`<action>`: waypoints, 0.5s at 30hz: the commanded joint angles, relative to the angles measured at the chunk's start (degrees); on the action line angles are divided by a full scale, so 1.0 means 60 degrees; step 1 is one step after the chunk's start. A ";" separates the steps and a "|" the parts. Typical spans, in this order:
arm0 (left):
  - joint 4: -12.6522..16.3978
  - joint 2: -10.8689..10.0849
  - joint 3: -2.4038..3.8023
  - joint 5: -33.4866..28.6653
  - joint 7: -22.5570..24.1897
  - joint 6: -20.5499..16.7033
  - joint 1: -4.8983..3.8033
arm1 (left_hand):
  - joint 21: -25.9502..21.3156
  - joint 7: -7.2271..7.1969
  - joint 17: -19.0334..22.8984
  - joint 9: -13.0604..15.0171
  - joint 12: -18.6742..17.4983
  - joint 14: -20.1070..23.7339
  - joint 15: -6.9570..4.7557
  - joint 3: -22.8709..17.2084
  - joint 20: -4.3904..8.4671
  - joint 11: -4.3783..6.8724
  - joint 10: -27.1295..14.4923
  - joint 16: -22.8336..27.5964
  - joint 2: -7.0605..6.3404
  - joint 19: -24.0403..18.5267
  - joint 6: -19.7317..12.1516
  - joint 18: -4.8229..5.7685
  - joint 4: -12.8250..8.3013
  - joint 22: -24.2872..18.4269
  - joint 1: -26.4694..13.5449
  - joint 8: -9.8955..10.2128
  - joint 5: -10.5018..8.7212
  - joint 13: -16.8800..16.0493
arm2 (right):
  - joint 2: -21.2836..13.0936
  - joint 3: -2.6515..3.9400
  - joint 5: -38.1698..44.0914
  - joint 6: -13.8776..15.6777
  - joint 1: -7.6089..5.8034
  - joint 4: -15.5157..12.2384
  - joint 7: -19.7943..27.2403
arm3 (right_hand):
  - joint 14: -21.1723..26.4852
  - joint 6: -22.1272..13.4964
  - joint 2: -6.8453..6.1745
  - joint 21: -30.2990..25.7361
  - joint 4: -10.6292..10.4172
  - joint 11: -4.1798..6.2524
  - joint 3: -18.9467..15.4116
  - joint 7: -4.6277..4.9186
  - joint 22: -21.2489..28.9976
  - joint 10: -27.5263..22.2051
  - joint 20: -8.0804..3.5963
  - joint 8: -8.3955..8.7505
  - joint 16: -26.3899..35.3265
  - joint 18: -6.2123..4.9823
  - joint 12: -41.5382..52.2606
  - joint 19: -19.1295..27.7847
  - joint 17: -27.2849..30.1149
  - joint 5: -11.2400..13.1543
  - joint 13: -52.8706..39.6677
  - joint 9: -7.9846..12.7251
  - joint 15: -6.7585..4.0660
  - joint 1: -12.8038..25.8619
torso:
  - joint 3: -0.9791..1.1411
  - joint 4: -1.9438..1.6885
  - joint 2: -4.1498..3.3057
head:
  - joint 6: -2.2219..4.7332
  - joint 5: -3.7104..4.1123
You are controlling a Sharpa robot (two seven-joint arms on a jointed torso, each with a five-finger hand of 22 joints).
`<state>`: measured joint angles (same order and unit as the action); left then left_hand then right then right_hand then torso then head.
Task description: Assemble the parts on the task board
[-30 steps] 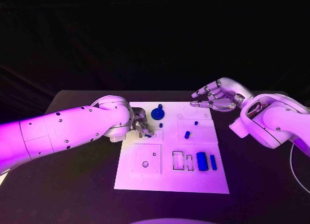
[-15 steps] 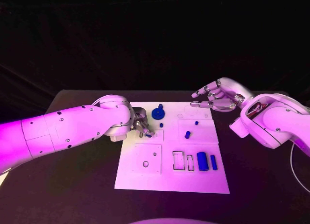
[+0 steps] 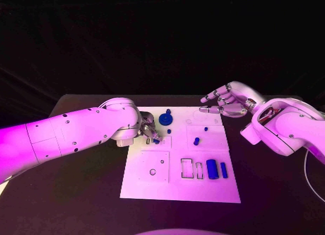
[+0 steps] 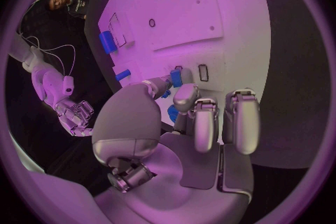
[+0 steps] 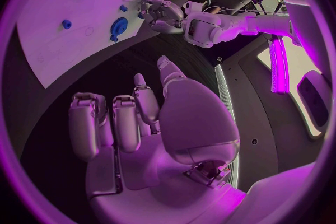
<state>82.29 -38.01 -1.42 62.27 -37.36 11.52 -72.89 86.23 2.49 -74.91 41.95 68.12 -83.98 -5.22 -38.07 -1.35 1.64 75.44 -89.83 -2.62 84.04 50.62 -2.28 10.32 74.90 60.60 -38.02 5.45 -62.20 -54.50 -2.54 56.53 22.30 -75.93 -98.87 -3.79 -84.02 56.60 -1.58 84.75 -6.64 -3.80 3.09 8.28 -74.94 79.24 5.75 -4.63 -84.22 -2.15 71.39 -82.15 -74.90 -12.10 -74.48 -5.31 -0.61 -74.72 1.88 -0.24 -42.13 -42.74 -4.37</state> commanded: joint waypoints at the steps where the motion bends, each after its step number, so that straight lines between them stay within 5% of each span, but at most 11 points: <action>1: -0.0117 0.0061 -0.0110 -0.0132 -0.0183 0.0446 0.0137 | 0.0023 -0.0053 -0.2514 -0.0015 0.0067 -0.1003 0.0017 -0.0690 0.0020 0.0030 0.0084 -0.0029 0.0068 0.0637 0.0155 0.0166 -0.0617 0.1586 -0.0208 0.0031 -0.0007 -0.0037 | -0.0001 0.0000 0.0097 -0.0142 0.0006 -0.0019 0.0012 | -0.0594 0.0063 0.0069 -0.0031 -0.0007 0.0056 -0.0049 0.0020 -0.0734 -0.0003 0.0001 -0.0029 0.0043 -0.0085 -0.0012 0.0051 -0.0575 -0.0059 0.0007 -0.0008 -0.0007 -0.0013 | -0.0005 -0.0003 -0.0005 | -0.0001 0.0013; 15: -0.0153 0.0065 -0.0108 -0.0144 -0.0167 0.0506 0.0138 | 0.0004 -0.0141 -0.2514 0.0024 0.0162 -0.1003 -0.0047 -0.0687 0.0078 0.0106 0.0191 -0.0029 0.0018 0.0633 0.0296 0.0160 -0.0731 0.1565 -0.0438 -0.0010 -0.0007 -0.0129 | -0.0021 0.0000 0.0091 -0.0203 0.0006 -0.0030 -0.0004 | -0.0594 0.0063 0.0069 -0.0031 -0.0007 0.0056 -0.0049 0.0020 -0.0734 -0.0003 0.0001 -0.0029 0.0043 -0.0085 -0.0012 0.0051 -0.0575 -0.0059 0.0007 -0.0008 -0.0007 -0.0013 | -0.0012 -0.0011 -0.0004 | -0.0027 0.0032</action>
<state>81.61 -37.69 -1.37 61.68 -37.36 11.98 -72.97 86.23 2.12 -74.91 42.06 68.74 -83.98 -5.22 -39.47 -1.35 2.37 76.18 -89.83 -2.43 84.04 51.63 -2.27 9.14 74.95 57.98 -38.26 5.43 -62.94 -54.63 -2.55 56.53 21.95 -75.93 -98.96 -3.84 -84.02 56.60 -1.59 84.75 -6.64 -3.80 3.09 8.29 -74.93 79.24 5.75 -4.63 -84.22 -2.14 71.39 -82.15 -74.95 -12.10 -74.49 -5.31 -0.61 -74.72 1.82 -0.29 -42.15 -42.86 -4.20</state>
